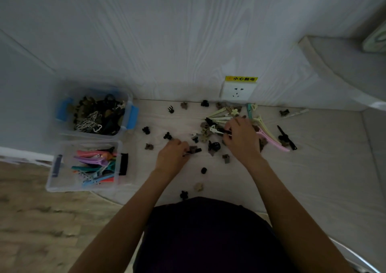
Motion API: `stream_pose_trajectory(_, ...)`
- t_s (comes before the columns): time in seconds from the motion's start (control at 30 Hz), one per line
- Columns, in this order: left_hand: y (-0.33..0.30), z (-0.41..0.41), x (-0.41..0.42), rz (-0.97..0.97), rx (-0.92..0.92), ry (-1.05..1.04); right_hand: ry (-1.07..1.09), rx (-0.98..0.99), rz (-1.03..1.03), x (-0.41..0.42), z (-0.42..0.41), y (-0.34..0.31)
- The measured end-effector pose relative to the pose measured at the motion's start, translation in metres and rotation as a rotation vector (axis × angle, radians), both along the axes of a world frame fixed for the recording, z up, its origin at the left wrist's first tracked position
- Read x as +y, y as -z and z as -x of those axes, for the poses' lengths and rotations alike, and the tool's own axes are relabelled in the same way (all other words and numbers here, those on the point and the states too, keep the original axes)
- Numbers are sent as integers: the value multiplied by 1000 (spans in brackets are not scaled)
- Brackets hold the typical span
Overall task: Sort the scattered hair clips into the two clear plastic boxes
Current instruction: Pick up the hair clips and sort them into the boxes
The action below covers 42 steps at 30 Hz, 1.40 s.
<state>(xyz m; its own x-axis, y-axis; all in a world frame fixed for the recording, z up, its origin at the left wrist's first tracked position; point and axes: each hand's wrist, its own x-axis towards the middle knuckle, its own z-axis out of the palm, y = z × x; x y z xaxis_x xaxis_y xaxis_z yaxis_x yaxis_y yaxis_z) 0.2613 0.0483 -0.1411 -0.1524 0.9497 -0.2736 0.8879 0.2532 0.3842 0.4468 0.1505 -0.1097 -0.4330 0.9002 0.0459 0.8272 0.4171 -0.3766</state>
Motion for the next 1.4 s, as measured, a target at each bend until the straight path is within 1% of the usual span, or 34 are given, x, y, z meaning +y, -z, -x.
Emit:
stream_pose_trajectory(0.1,2,1,0,9,-26,28,-53,-199,86,10,12,13)
stream_pose_trajectory(0.13,3,3,-1,20,-38,42,-62,-230,101,11,11,17)
stream_pose_trajectory(0.17,3,5,-2,34,-44,53,-66,-229,111,11,8,21)
stream_pose_trajectory(0.27,8,11,-8,54,-45,62,-81,-144,148,10,0,23)
stream_pose_trajectory(0.4,3,14,-12,75,-57,98,-108,-70,137,19,-9,18)
stream_pose_trajectory(0.47,-5,16,-10,31,-81,69,-116,-40,122,27,-8,15)
stream_pose_trajectory(0.57,-20,15,2,-142,-180,-2,-92,2,72,42,2,9)
stream_pose_trajectory(0.67,-29,13,35,-230,-169,-47,-116,-86,65,54,15,12)
stream_pose_trajectory(0.73,-27,7,60,-189,-142,-57,-153,-164,90,55,20,17)
stream_pose_trajectory(0.83,-19,0,79,-16,-77,40,-201,-241,100,51,20,23)
stream_pose_trajectory(0.9,-15,-2,78,39,-59,83,-203,-276,110,51,16,27)
stream_pose_trajectory(1.0,-10,0,71,38,-71,86,-192,-319,133,53,9,30)
stream_pose_trajectory(1.13,-3,6,62,62,-71,91,-159,-297,153,52,5,28)
stream_pose_trajectory(1.27,-2,12,55,27,24,80,-106,-237,169,52,1,26)
stream_pose_trajectory(1.4,-6,20,50,-6,1,29,-67,-170,137,47,0,21)
